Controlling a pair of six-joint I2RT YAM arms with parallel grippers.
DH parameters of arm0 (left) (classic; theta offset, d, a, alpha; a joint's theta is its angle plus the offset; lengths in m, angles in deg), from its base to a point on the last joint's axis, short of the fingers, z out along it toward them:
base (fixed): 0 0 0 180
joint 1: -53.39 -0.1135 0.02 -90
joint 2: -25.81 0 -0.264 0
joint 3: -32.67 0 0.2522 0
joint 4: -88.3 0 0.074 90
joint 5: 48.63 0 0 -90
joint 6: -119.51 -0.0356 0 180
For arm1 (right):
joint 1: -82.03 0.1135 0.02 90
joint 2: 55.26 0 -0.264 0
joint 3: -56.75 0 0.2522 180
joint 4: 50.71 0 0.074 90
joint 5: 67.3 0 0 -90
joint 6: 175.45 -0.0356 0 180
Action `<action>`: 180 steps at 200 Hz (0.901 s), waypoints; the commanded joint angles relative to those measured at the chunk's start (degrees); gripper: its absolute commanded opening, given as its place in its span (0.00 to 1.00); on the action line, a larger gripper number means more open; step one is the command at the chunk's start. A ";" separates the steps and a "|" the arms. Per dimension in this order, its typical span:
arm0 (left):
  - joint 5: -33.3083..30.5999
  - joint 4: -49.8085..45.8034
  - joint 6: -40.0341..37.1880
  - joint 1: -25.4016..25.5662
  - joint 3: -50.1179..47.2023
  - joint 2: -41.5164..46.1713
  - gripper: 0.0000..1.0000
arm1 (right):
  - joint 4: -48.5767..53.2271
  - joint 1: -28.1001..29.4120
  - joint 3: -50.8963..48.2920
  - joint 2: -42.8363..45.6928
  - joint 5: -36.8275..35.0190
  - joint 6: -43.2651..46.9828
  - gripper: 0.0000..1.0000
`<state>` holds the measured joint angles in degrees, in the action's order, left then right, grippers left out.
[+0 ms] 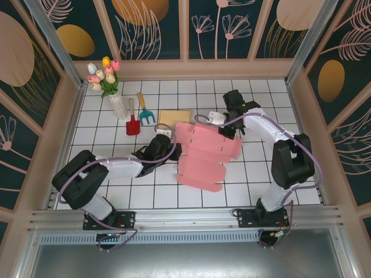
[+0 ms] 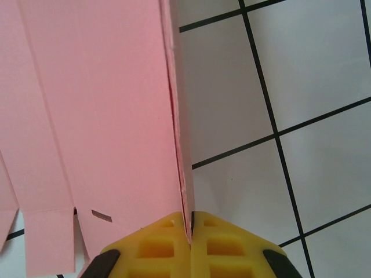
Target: Fold the paper box
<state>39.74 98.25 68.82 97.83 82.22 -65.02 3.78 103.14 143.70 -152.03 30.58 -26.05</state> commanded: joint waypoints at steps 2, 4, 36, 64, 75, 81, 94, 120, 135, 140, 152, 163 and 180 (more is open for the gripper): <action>4.12 2.71 1.45 1.45 3.21 -1.75 0.17 | -1.28 0.34 -1.18 3.26 -0.26 -1.14 0.00; 4.32 2.79 1.56 1.55 3.34 -1.84 0.17 | -1.38 0.30 -1.24 3.32 -0.24 -1.17 0.00; 9.23 8.61 3.87 1.90 3.04 -2.61 0.17 | -3.79 0.27 -3.47 5.66 -0.14 -0.98 0.00; 11.08 11.32 3.89 1.95 2.77 -2.14 0.17 | -5.34 0.36 -5.38 7.13 0.34 -0.75 0.00; 9.26 10.78 1.91 1.89 1.38 0.66 0.18 | -6.17 0.75 -6.69 8.45 -0.25 0.50 0.00; 7.41 10.52 0.86 1.91 0.04 3.03 0.18 | -7.01 1.16 -7.65 9.41 -0.84 1.41 0.00; 2.42 9.28 -2.12 1.90 -3.48 9.00 0.20 | -8.85 2.13 -9.31 11.91 -1.95 3.46 0.00; -8.56 6.05 -6.78 1.92 -10.10 20.41 0.39 | -12.12 4.71 -11.62 16.67 -4.08 6.43 0.00; -14.75 4.79 -8.08 1.79 -13.29 24.87 0.48 | -14.64 6.64 -14.23 19.59 -6.49 8.49 0.00; -16.22 4.64 -8.40 1.78 -14.26 26.03 0.49 | -15.59 7.30 -15.38 20.42 -7.58 9.29 0.00; -18.35 4.98 -9.26 1.75 -16.51 28.14 0.50 | -18.13 8.93 -18.40 22.47 -10.15 11.27 0.00; -19.56 5.83 -9.98 1.76 -18.56 29.47 0.50 | -20.82 9.92 -21.66 24.70 -11.99 13.75 0.00; -22.28 7.39 -10.88 1.72 -21.50 31.07 0.50 | -25.50 12.65 -26.83 28.39 -13.12 18.17 0.00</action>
<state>25.05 105.07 61.30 99.58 64.50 -35.73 -14.32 113.21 123.07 -127.70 22.12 -15.15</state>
